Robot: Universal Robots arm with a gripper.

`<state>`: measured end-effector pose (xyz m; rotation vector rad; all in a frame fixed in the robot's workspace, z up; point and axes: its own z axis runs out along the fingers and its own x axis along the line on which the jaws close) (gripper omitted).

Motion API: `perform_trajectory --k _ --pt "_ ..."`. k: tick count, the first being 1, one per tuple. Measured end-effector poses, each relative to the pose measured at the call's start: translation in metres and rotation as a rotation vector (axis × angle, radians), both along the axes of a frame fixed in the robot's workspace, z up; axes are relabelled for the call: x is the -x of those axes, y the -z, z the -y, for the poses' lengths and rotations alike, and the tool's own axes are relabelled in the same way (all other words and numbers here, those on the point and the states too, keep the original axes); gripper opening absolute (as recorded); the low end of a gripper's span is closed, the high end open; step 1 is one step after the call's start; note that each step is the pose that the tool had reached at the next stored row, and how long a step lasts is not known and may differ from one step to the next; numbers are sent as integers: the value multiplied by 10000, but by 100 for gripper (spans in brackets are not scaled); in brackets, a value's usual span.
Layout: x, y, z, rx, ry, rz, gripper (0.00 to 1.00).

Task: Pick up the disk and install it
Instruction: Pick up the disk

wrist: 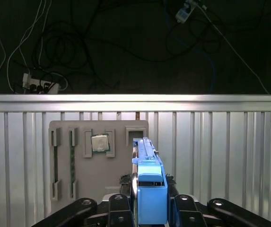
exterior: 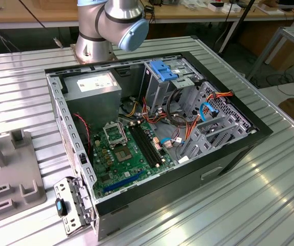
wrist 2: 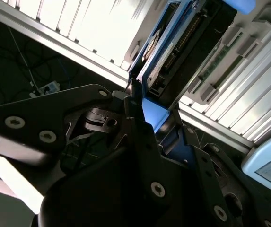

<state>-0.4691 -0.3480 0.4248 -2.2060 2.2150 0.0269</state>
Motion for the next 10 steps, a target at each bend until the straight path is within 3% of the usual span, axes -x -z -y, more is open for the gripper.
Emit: perform_trajectory --k 4,6,10 --pt "0 -90 0 0 0 0 37" --pt "0 -181 0 0 0 1 37" --pt "0 -210 0 0 0 1 37"
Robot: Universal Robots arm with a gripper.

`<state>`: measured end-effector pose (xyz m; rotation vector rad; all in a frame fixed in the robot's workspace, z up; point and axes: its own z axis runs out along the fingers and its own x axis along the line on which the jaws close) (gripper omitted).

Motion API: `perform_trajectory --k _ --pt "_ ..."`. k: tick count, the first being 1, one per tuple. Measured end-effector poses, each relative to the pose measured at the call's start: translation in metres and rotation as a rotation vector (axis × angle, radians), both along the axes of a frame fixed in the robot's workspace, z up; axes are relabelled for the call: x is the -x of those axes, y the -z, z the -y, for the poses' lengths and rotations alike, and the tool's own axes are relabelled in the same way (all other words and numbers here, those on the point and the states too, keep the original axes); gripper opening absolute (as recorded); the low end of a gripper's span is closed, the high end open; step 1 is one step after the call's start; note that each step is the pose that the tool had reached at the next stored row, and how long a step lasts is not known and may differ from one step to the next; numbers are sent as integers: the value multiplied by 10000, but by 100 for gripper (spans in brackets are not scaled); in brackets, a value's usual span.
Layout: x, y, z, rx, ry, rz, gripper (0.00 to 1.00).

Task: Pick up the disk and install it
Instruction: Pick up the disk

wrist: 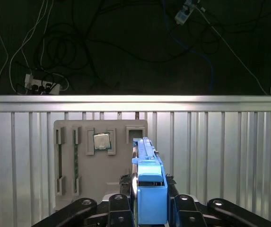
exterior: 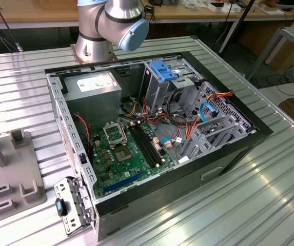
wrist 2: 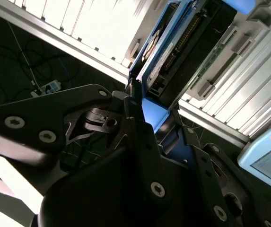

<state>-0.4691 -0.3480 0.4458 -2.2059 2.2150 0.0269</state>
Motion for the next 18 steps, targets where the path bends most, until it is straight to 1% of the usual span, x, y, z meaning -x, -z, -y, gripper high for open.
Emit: perform_trajectory --k 4,8,10,13,15,17,18 --pt "1 -6 0 1 0 -2 37" --pt "0 -73 0 1 0 0 37" --pt "0 -116 0 0 -1 1 37" --pt "0 -209 -1 0 0 0 37" --pt "0 -289 -1 1 -1 -1 37" --pt "0 -318 -1 0 -1 0 37" --pt "0 -345 -2 0 0 0 37"
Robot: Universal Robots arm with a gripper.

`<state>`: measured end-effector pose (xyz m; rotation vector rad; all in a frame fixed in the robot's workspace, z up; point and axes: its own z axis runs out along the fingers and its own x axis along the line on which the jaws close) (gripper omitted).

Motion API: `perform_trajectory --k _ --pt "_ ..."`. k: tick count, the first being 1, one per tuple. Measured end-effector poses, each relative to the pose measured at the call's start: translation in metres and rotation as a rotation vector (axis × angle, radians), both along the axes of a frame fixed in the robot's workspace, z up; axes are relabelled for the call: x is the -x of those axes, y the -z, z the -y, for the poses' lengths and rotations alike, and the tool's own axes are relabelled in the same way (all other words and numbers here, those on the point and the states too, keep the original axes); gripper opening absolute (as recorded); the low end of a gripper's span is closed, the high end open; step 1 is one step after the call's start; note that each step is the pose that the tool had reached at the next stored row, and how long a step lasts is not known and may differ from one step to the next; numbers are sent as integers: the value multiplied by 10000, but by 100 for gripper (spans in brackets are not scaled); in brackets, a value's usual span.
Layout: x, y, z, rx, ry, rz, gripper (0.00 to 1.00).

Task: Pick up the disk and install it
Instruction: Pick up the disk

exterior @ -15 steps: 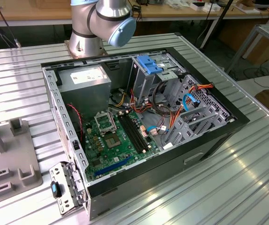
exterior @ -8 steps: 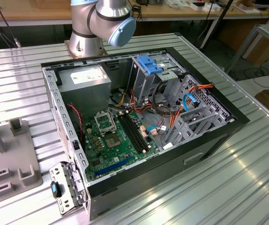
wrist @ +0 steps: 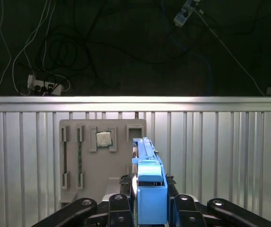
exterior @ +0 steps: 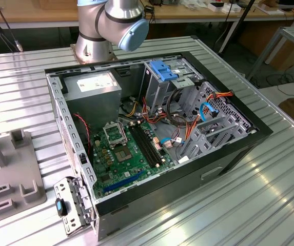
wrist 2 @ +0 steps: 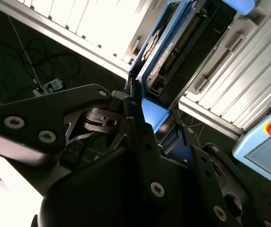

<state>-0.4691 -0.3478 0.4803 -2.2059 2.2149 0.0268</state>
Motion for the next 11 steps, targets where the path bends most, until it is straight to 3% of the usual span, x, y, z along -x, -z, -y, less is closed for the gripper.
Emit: perform_trajectory --k 5,7,11 --pt "0 -103 0 0 0 -2 37" --pt "0 -190 0 0 0 -1 37" --pt "0 -272 0 0 0 -1 37"
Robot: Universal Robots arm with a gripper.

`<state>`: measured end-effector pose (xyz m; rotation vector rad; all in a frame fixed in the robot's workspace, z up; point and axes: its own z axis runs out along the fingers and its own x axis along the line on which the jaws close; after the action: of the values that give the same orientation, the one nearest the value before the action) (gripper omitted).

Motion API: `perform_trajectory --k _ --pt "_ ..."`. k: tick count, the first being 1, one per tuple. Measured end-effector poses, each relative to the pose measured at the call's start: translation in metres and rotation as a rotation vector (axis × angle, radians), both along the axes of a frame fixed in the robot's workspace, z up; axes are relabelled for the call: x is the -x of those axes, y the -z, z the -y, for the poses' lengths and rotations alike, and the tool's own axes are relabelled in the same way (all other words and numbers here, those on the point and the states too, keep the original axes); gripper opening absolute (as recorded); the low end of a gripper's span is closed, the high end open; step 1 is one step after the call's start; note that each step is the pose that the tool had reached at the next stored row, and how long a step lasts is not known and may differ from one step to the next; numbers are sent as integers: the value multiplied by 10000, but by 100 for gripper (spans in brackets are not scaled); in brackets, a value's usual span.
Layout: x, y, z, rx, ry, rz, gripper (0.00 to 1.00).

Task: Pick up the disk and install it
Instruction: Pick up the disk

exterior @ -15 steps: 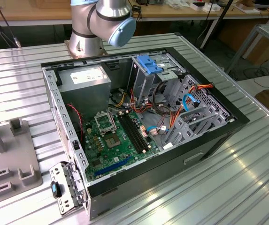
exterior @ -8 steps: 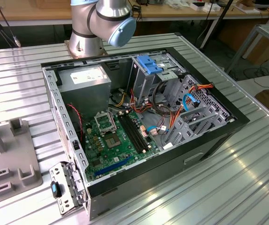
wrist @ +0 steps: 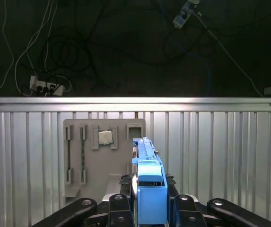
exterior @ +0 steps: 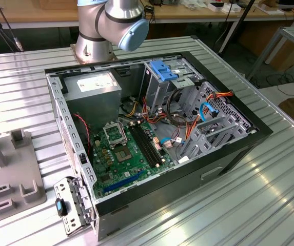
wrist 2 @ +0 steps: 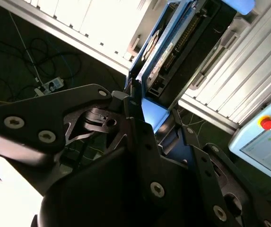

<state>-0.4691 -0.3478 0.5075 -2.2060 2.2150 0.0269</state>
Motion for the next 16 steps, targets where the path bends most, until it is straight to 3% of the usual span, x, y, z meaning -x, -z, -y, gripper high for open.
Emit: perform_trajectory --k 7,8,9,16 --pt "0 -104 -2 0 0 0 37" --pt "0 -149 -2 0 0 0 37" --pt "0 -307 -2 0 0 1 37" --pt "-187 -316 -3 0 0 0 37"
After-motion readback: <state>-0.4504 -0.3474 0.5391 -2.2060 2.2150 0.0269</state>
